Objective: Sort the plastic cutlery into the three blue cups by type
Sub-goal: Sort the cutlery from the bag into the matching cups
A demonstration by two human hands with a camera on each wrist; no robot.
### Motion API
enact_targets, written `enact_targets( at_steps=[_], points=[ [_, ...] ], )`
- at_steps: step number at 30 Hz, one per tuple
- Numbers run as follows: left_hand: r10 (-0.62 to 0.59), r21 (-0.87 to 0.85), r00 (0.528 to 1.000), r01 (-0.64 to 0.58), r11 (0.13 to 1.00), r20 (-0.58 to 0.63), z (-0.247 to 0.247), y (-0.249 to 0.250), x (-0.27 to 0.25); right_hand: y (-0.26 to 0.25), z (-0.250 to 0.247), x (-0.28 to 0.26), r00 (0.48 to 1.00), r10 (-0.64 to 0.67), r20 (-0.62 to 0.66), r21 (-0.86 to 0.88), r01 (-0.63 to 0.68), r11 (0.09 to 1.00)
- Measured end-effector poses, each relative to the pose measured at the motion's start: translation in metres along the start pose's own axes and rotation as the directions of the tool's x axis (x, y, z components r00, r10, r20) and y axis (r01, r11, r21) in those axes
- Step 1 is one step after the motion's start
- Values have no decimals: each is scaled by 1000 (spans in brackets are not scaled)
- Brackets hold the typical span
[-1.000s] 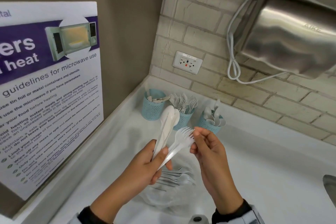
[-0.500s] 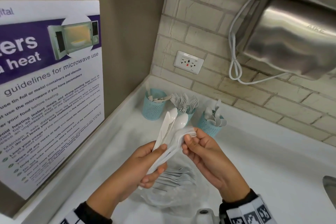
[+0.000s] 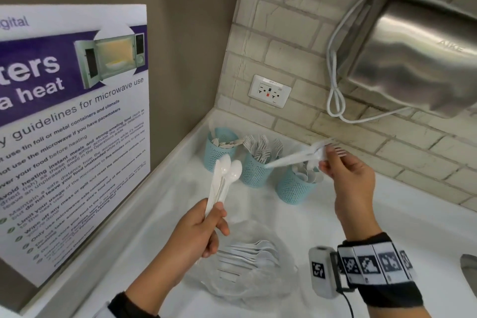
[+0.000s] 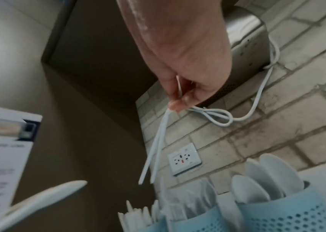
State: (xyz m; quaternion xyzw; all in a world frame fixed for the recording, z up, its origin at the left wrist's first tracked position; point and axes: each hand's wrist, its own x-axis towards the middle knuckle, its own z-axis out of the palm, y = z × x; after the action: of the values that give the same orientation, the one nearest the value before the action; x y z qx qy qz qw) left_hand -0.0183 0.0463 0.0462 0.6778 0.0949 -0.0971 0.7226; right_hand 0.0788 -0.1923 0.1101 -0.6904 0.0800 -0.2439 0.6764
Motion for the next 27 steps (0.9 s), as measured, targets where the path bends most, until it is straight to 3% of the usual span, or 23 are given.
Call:
enact_targets(
  at_steps=[3,8,15,18,23,27],
  points=[
    [1,-5,1000,-1,1000,5,0,2,0,13,8,20,994,-49,-98,-66,42,997],
    [-8,2,999,8,1000,32,0,4,-2,34,32,35,982,-160,-102,-221,134,966],
    [-27,2,999,27,1000,42,-4,2,0,62,47,43,960,-270,66,-458,270,847],
    [-16,3,999,16,1000,46,-5,2,0,65,43,47,940,-339,24,-466,311,828],
    [-10,8,999,10,1000,35,-5,2,0,59,32,55,923,-359,-139,-386,283,878],
    [-20,-6,998,20,1000,56,-2,2,0,62,30,53,940,-333,-80,-447,265,855]
  ],
)
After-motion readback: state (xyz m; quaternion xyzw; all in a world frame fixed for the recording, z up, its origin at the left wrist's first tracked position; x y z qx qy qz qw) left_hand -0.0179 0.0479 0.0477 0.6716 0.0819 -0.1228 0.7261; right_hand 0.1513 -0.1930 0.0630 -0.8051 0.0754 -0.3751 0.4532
